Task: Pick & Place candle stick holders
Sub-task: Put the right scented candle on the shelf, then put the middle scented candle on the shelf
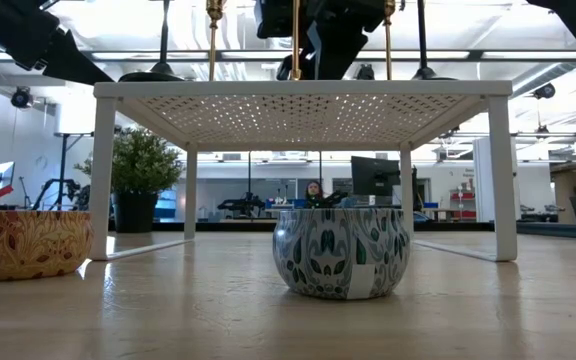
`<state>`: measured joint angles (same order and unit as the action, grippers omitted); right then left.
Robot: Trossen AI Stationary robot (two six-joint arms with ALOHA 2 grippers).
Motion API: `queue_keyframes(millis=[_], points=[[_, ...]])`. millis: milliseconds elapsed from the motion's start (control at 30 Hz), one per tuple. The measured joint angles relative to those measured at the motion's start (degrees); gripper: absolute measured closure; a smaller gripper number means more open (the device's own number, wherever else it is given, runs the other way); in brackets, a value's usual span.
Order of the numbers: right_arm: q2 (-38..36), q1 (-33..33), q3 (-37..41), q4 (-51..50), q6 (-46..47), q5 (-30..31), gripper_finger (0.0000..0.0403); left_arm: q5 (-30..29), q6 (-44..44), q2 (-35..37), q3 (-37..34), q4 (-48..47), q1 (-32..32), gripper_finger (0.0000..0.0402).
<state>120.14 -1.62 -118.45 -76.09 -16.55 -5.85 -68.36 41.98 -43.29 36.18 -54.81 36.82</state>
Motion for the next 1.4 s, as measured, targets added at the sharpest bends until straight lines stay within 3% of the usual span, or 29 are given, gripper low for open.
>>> queue_keyframes(millis=[300,800,1400], points=[[0.0,0.1,-0.9,0.5,-0.1,0.0,0.0051,0.0,0.0,0.0,0.0,-0.2,0.0,0.0319],[0.0,0.6,-3.5,0.1,-0.1,0.0,0.0096,0.1,0.0,0.0,0.0,-0.2,0.0,0.0319],[0.0,0.6,-9.5,-6.6,1.0,0.1,0.0075,0.3,0.0,0.0,0.0,-0.3,0.0,0.0319]])
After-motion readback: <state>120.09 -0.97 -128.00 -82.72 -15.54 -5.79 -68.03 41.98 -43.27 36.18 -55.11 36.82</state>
